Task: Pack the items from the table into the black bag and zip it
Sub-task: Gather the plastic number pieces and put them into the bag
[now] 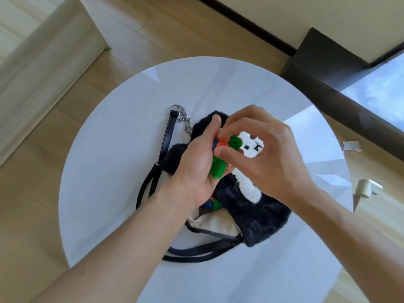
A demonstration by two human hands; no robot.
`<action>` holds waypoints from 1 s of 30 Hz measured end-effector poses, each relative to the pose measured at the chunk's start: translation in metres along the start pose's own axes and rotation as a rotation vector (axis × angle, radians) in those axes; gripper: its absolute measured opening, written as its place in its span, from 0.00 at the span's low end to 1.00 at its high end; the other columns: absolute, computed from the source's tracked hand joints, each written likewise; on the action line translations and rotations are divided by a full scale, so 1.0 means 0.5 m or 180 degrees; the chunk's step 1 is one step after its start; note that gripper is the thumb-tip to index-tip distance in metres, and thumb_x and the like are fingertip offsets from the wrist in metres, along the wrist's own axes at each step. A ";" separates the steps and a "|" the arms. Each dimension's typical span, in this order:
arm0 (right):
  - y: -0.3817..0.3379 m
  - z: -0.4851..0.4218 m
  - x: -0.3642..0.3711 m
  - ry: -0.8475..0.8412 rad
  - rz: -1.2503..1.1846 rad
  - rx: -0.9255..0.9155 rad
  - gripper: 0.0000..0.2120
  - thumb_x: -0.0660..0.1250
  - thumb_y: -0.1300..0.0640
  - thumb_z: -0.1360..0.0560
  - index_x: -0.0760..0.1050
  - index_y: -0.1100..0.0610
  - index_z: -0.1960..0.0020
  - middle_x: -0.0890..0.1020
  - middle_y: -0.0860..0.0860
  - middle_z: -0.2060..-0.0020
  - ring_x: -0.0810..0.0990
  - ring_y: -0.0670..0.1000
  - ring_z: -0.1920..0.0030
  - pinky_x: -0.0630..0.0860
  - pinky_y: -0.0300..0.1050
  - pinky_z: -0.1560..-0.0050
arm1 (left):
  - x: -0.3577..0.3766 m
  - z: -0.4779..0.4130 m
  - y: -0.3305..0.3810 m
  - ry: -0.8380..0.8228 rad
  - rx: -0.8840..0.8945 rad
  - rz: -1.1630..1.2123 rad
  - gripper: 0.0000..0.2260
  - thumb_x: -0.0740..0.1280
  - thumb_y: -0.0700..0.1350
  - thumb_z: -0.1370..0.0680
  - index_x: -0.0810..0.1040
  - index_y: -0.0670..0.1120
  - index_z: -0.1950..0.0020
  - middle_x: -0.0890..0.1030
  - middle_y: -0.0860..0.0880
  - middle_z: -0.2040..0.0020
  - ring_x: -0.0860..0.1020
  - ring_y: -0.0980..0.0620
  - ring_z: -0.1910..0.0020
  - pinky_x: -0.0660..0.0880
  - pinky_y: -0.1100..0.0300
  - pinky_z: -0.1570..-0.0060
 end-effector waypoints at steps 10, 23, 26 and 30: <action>-0.024 0.064 0.055 -0.0489 -0.0187 -0.0027 0.10 0.67 0.48 0.21 0.84 0.48 0.43 0.78 0.47 0.52 0.78 0.49 0.51 0.73 0.40 0.51 | -0.068 0.074 -0.066 -0.0345 -0.0180 0.1116 0.13 0.64 0.49 0.20 0.80 0.43 0.60 0.74 0.50 0.67 0.71 0.58 0.73 0.63 0.70 0.82; 0.137 0.150 0.143 -0.0736 0.2904 0.0196 0.15 0.73 0.54 0.33 0.72 0.54 0.50 0.73 0.50 0.54 0.73 0.55 0.55 0.69 0.50 0.54 | -0.173 0.107 -0.135 0.0307 -0.0179 0.1169 0.11 0.63 0.46 0.22 0.75 0.44 0.62 0.75 0.48 0.65 0.71 0.55 0.68 0.63 0.69 0.84; 0.111 0.108 0.089 -0.0346 0.2138 0.0438 0.06 0.68 0.56 0.31 0.74 0.51 0.55 0.75 0.47 0.63 0.74 0.56 0.63 0.66 0.46 0.63 | -0.174 0.104 -0.155 0.0486 -0.0287 0.0826 0.09 0.65 0.45 0.23 0.75 0.45 0.62 0.76 0.48 0.65 0.72 0.55 0.69 0.63 0.69 0.83; 0.084 0.062 0.021 -0.0102 0.1621 0.0715 0.09 0.64 0.59 0.35 0.76 0.51 0.57 0.78 0.48 0.66 0.76 0.58 0.62 0.69 0.44 0.63 | -0.151 0.087 -0.181 0.0718 -0.0540 0.0628 0.11 0.66 0.46 0.23 0.76 0.45 0.64 0.78 0.47 0.66 0.73 0.54 0.70 0.64 0.68 0.83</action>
Point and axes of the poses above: each hand's wrist, its own z-axis away from the middle knuckle, its own x-axis out of the palm, y = z × x, the point moved 7 cm from there along -z, towards the middle knuckle
